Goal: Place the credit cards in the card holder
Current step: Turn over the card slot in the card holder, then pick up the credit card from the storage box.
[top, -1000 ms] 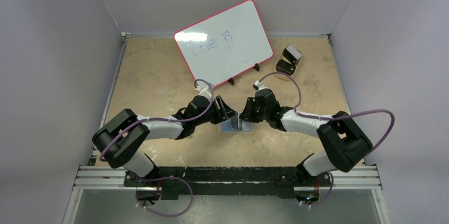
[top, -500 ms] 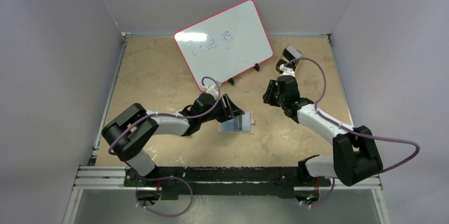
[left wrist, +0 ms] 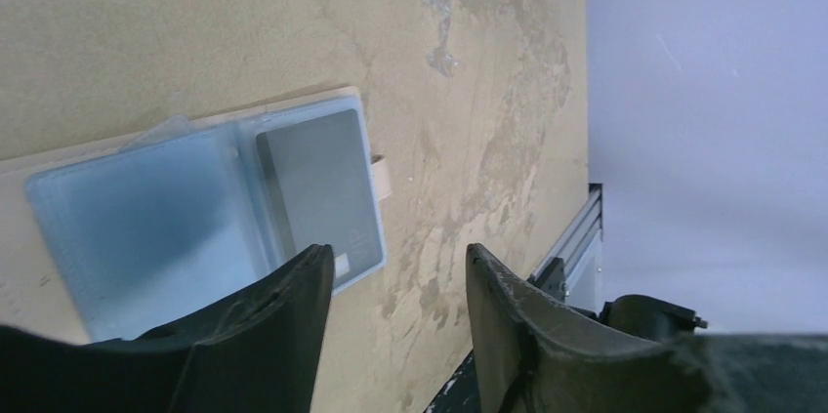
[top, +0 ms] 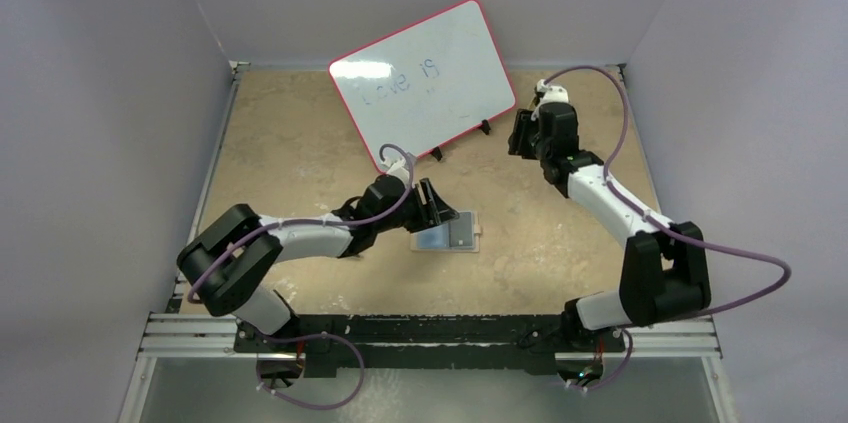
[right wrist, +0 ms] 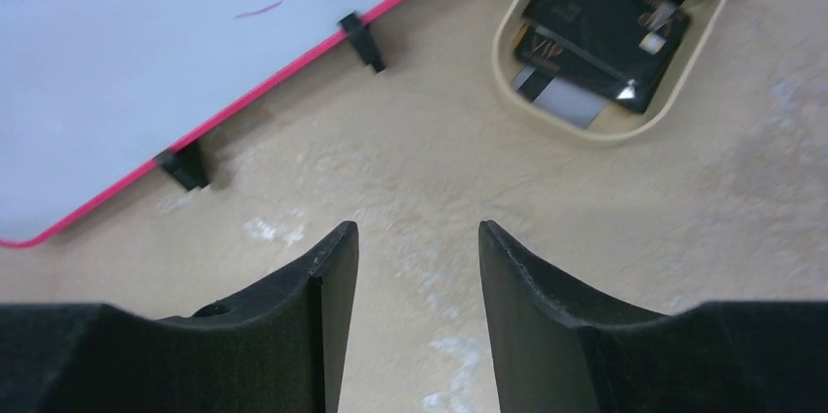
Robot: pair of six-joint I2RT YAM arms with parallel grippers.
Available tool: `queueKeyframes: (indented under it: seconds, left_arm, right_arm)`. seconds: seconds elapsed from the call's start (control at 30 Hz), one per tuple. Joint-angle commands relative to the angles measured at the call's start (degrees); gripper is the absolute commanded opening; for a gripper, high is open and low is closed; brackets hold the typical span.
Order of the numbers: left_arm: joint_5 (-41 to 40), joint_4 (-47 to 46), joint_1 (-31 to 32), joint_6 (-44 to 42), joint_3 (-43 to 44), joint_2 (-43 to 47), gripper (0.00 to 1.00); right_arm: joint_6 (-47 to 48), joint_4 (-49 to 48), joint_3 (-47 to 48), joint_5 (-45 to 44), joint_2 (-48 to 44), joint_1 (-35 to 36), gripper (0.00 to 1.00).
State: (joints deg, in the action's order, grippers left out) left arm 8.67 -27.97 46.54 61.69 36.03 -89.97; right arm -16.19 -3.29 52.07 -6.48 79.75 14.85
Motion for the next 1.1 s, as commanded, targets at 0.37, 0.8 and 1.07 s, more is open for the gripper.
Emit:
queueKeyframes:
  seconds: [0.37,0.8,1.07]
  left_arm:
    - [-21.3,45.3,0.1,-18.4,10.9,27.0,0.66]
    - [-31.0,61.2,0.1,-27.3,12.3,41.2,0.67]
    - [-33.6,62.0,0.1,-26.7,11.8,43.7,0.66]
  right_arm:
    - [24.2,8.4,27.7,-8.9,23.1,-7.1,0.63]
    - [39.2,8.6,40.8,-19.0,36.1,-8.6,0.66]
    - [43.8,8.7,48.4,-20.8,42.6,-9.0,0.65]
